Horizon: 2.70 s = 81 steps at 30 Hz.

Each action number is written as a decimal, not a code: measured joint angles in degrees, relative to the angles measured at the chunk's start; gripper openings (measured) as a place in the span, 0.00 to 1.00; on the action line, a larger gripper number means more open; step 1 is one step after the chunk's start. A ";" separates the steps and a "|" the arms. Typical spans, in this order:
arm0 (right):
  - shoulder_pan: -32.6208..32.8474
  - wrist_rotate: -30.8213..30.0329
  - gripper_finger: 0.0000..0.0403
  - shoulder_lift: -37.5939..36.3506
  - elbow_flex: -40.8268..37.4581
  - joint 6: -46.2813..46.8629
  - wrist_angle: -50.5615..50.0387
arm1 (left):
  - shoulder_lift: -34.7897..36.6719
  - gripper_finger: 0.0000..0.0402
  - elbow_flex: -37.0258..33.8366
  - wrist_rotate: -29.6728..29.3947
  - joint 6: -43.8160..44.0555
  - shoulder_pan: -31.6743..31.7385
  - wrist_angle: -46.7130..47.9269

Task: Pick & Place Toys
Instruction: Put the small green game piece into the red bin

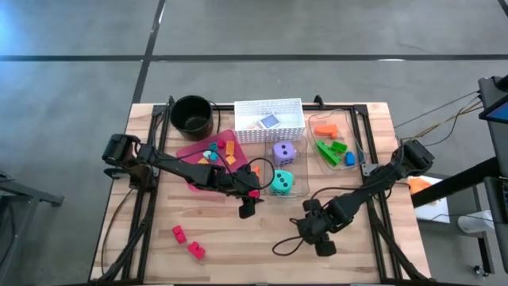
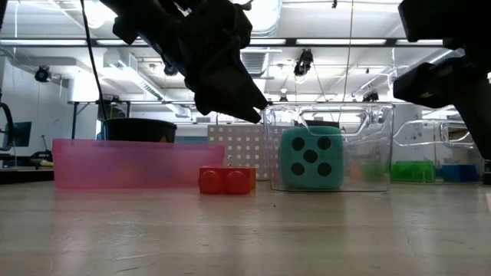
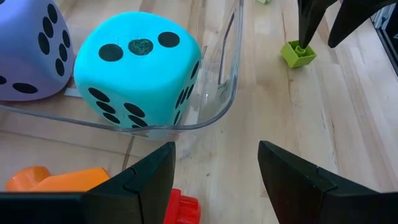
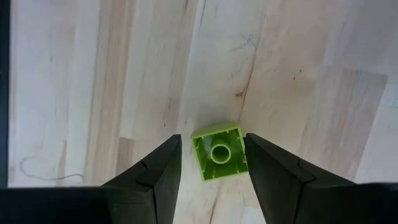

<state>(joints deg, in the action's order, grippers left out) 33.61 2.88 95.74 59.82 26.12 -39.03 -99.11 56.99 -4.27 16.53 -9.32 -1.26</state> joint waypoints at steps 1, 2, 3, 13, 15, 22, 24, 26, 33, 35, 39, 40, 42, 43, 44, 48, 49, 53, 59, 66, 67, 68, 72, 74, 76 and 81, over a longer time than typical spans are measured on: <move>0.00 -0.06 0.44 0.00 -0.15 0.16 -0.01 | 0.00 0.58 0.00 0.00 0.00 0.00 0.00; 0.00 -0.17 0.44 0.00 -0.31 0.31 0.02 | 0.00 0.58 0.00 -0.01 0.00 0.00 0.00; 0.00 -0.55 0.44 0.00 -0.51 0.45 0.00 | 0.00 0.58 0.00 0.00 0.00 0.00 0.00; 0.76 -4.03 0.44 0.00 -2.07 3.37 -1.04 | 0.00 0.58 0.00 -0.02 0.00 0.02 0.00; 1.35 -3.99 0.44 -0.10 -2.09 3.31 -1.08 | 0.00 0.58 0.00 -0.02 0.00 0.02 0.00; 3.03 -4.39 0.63 -0.15 -2.09 3.28 -0.77 | 0.00 0.58 0.00 -0.02 0.00 0.02 0.00; 3.32 -4.40 0.68 -0.15 -2.09 3.26 -0.65 | 0.00 0.58 0.00 -0.02 0.00 0.02 0.00; 3.41 -4.60 0.72 -0.15 -2.09 3.21 -0.63 | 0.00 0.58 0.00 -0.02 0.00 0.02 0.00; 4.15 -9.07 0.77 0.00 -2.97 1.32 1.79 | 0.00 0.58 0.00 -0.02 0.00 0.02 0.00; 4.19 -8.77 0.77 0.00 -3.30 1.28 2.49 | 0.00 0.58 0.00 -0.02 0.00 0.02 0.00; 4.33 -8.70 0.77 0.00 -4.98 1.27 4.26 | 0.00 0.58 0.00 -0.02 0.00 0.02 0.00; 4.44 -8.73 0.77 0.00 -5.64 1.27 5.40 | 0.00 0.58 0.00 -0.02 0.00 0.02 0.00; 4.56 -8.94 0.77 0.01 -7.08 0.88 7.29 | 0.00 0.58 0.00 -0.02 0.00 0.02 0.00; 4.66 -9.10 0.77 0.02 -7.64 0.41 7.97 | 0.00 0.58 0.00 -0.02 0.00 0.02 0.00; 4.69 -9.12 0.76 0.03 -7.98 -0.02 8.33 | 0.00 0.58 0.00 -0.02 0.00 0.02 0.00; 4.68 -9.31 0.70 0.04 -9.02 -0.89 8.47 | 0.00 0.58 0.00 -0.02 0.00 0.02 0.00; 4.66 -9.34 0.67 0.04 -9.40 -0.87 8.76 | 0.00 0.58 0.00 -0.03 0.00 0.02 0.00; 4.42 -9.22 0.57 -0.15 -12.00 -0.84 12.64 | 0.00 0.58 0.00 -0.02 0.00 0.02 0.00; 4.42 -8.90 0.46 -0.24 -13.74 -0.78 16.52 | 0.00 0.58 0.00 -0.03 0.01 0.00 0.00; 4.39 -9.31 0.41 -0.11 -12.99 -0.82 17.39 | 0.00 0.58 0.00 -0.04 0.01 0.00 0.00; 4.39 -9.34 0.41 -0.11 -13.00 -0.82 17.50 | 0.00 0.58 0.00 -0.04 0.00 0.00 0.00; 4.39 -9.36 0.40 -0.11 -13.02 -0.82 17.60 | 0.00 0.58 0.00 -0.04 0.00 0.00 0.00; 4.39 -9.51 0.40 -0.10 -13.02 -0.81 17.81 | 0.00 0.58 0.00 -0.04 0.02 0.00 0.00; 4.37 -9.51 0.40 -0.09 -13.02 -0.82 17.86 | 0.00 0.58 0.00 -0.04 0.00 0.00 0.00; 4.37 -9.52 0.40 -0.08 -13.07 -0.82 18.21 | 0.00 0.58 0.00 -0.04 0.01 0.00 0.00; 4.35 -10.16 0.40 0.00 -13.08 -0.80 19.81 | 0.00 0.58 0.00 -0.04 0.01 0.00 0.00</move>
<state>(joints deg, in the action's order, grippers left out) 37.95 -7.28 95.74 46.74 25.32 -19.21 -99.11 56.99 -4.32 16.55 -9.32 -1.26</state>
